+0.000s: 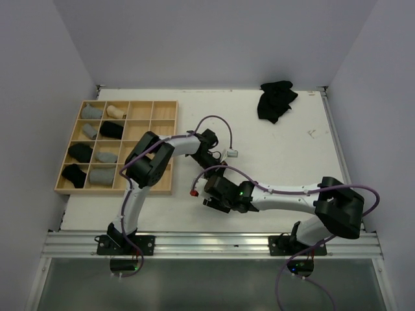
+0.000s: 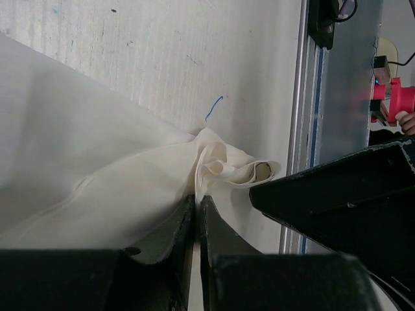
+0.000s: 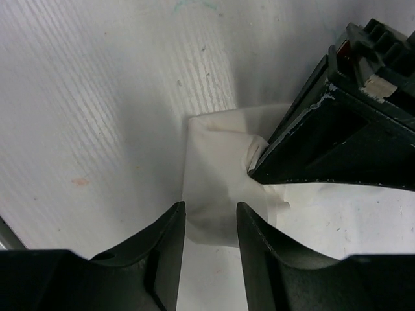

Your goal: Roll the underwear

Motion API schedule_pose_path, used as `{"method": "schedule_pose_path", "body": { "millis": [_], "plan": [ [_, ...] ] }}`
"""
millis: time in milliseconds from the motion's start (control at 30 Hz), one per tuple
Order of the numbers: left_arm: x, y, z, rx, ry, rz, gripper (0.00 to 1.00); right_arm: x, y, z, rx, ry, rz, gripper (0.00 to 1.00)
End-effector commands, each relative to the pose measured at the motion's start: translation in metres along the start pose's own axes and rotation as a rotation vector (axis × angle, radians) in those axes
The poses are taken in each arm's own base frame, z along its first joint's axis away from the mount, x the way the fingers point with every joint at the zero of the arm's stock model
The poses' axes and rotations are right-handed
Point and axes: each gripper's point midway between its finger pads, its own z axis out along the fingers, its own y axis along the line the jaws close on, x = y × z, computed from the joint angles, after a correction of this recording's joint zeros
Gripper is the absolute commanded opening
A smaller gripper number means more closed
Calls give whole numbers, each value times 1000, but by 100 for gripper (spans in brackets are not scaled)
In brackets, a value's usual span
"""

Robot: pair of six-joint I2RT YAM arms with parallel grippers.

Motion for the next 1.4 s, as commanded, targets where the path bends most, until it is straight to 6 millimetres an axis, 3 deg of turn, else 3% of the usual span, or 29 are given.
{"method": "schedule_pose_path", "body": {
  "millis": [0,133,367,633,733,933,1100,1267,1367],
  "plan": [
    [69,66,2,-236,207,-86,12,-7,2,-5,-28,0,-38,42],
    [69,71,-2,-248,181,-127,11,-11,4,-4,-41,1,-38,44],
    [82,79,-22,-280,159,-181,10,-44,-2,-10,-19,-142,-15,51],
    [84,94,-47,-329,162,-181,11,-48,9,8,-68,-179,-93,51],
    [84,96,-48,-329,157,-189,12,-54,12,13,-80,-200,-107,51],
    [82,99,-48,-336,152,-188,15,-46,22,32,-122,-156,-153,50],
    [79,101,-50,-341,146,-184,17,-34,26,47,-132,-97,-165,42],
    [71,98,-53,-341,133,-160,19,-34,27,53,-146,-66,-153,13],
    [63,91,-58,-331,103,-138,22,-33,30,52,-184,-64,-116,0]
  ]
}}
